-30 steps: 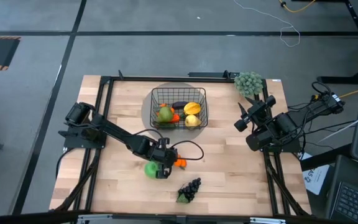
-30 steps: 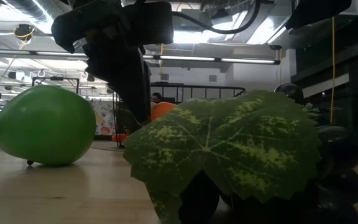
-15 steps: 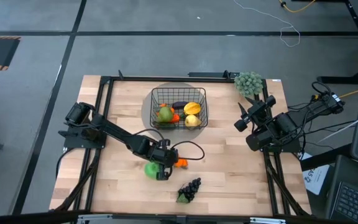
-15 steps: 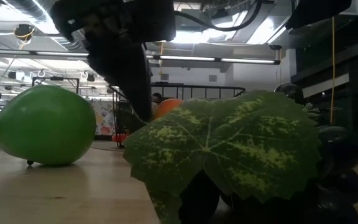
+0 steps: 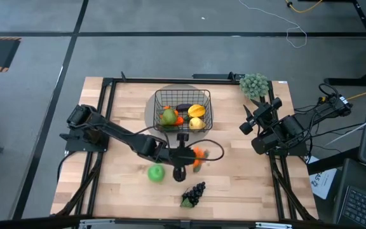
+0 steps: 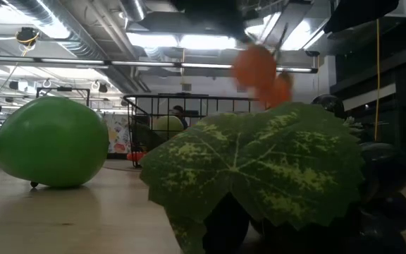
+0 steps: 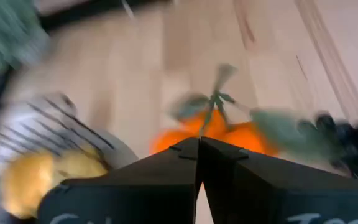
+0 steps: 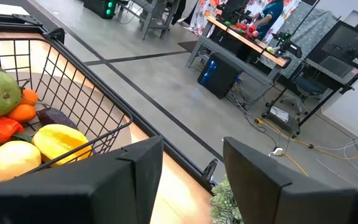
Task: Build produce basket
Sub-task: Put the orange tangerines into the wire basket
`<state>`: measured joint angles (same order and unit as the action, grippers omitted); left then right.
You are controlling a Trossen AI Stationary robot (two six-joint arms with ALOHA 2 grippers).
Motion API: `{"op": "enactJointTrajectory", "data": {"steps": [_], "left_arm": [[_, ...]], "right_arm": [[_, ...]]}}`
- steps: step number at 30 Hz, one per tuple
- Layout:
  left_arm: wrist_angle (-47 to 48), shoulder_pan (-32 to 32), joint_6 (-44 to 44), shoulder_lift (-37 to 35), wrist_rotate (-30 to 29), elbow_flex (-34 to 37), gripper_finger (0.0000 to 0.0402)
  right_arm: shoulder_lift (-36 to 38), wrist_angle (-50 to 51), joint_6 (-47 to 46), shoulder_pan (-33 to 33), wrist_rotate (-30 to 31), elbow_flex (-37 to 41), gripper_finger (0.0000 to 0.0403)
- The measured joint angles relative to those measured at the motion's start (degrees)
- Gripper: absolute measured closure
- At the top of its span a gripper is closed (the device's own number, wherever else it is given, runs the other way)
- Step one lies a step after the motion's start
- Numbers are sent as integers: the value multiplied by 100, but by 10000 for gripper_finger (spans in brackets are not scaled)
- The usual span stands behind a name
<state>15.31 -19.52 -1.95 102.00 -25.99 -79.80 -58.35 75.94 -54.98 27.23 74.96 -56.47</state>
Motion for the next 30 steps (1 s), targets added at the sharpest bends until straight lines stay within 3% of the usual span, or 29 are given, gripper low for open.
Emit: {"op": "enactJointTrajectory", "data": {"steps": [9,15,17,21,26,30], "left_arm": [[95,146,-1600,-4,-1257,-1068,401],[134,719,-1685,-13,-2986,-1496,401],[140,999,-1677,-13,-3242,-1532,401],[303,1570,-1326,-11,-3248,-1555,401],[1240,2124,-119,-3,-2447,-1561,401],[1837,2348,277,-2,-2287,-1561,402]], "right_arm": [[0,0,22,2,0,0,229],[0,0,22,0,0,0,229],[0,0,22,0,0,0,229],[0,2,28,0,0,0,229],[0,2,151,0,0,0,229],[0,2,151,1,0,0,229]]}}
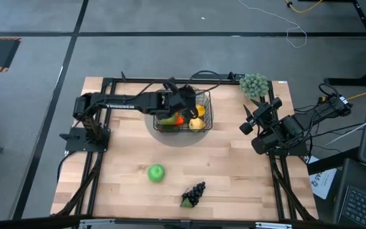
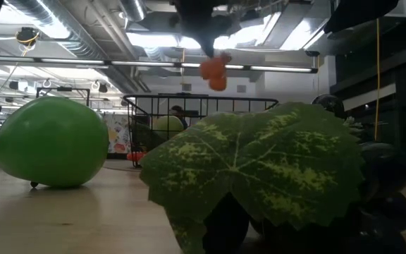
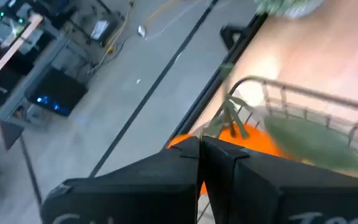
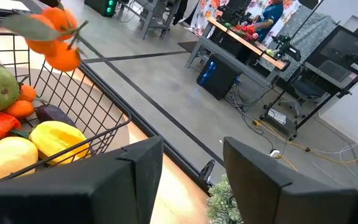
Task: Build produce basket
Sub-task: Put the orange tangerines into the wire basket, then put the green apple into the wire basket
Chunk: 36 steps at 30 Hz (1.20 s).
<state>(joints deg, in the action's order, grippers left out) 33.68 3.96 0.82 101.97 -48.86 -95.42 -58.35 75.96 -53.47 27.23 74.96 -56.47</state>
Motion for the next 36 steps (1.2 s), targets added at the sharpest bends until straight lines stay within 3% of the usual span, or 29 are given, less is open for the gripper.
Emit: {"op": "enactJointTrajectory", "data": {"steps": [17,25,36], "left_arm": [[344,128,54,0,346,4,401],[547,85,651,2,361,7,400],[641,84,969,2,341,7,326]], "right_arm": [[0,-1,-1,1,0,0,229],[0,-2,-1,1,0,0,229],[0,0,-1,0,0,0,229]]}}
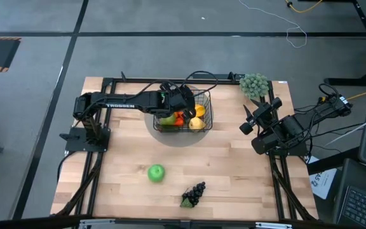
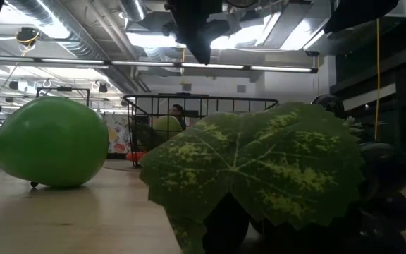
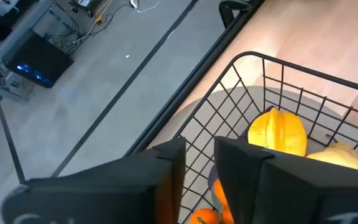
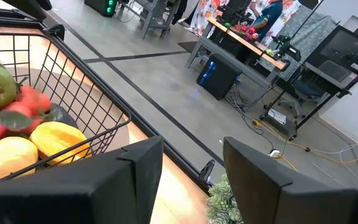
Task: Build produce basket
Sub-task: Put the green apple into the wire basket
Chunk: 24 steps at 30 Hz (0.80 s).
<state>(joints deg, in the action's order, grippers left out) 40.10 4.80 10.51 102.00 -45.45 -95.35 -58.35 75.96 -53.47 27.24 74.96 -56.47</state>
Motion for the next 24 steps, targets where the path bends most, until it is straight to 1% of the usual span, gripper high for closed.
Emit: {"op": "enactJointTrajectory", "data": {"steps": [3,6,8,11,15,16,18,21,24], "left_arm": [[0,0,6,0,0,0,309],[39,-3,8,0,9,0,304],[63,-23,13,0,119,1,303],[33,-144,195,0,511,0,303],[90,-590,301,-67,1355,4,304],[107,-734,301,-84,1498,-2,306],[338,-1034,391,-87,1600,-8,309],[1132,-1485,894,-81,1696,0,311],[1866,-1903,1986,-27,2028,118,312]], "right_arm": [[0,0,0,0,0,0,229],[0,0,0,-1,0,0,229],[0,0,0,1,0,0,229],[0,0,1,-1,0,0,229],[-2,0,2,-1,0,0,229],[-2,-1,1,-1,0,0,229],[-4,0,0,0,0,0,229],[-4,0,2,-1,0,0,229],[-4,-2,0,-1,-2,0,229]]}}
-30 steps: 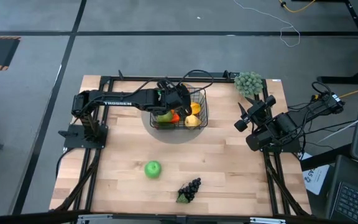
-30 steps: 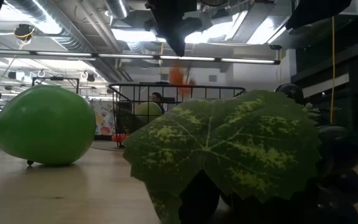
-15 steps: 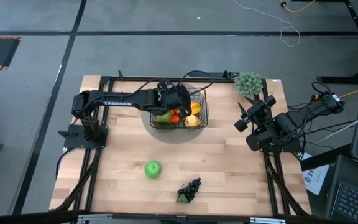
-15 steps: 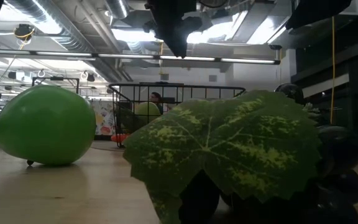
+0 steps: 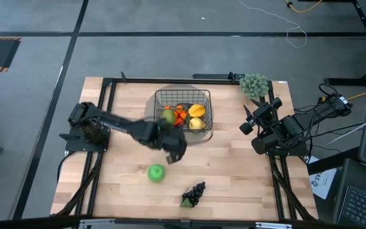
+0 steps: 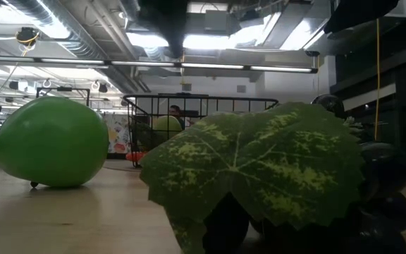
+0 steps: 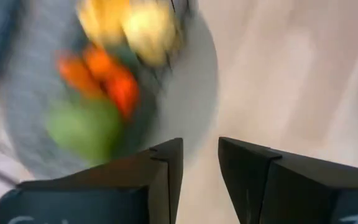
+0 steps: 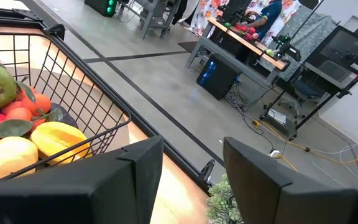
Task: Build produce basket
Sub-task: Put the green apple into the wire basket
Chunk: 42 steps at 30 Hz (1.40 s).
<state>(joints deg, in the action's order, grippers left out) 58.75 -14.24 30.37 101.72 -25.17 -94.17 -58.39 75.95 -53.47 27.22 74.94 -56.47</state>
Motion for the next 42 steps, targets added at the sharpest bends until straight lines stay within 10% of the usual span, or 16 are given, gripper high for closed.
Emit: {"op": "enactJointTrajectory", "data": {"steps": [11,42], "left_arm": [[-215,-1213,2143,16,659,1426,312],[-1068,-1055,2161,44,1421,1761,328]], "right_arm": [[2,0,0,2,0,0,229],[2,-3,0,0,-2,0,229]]}}
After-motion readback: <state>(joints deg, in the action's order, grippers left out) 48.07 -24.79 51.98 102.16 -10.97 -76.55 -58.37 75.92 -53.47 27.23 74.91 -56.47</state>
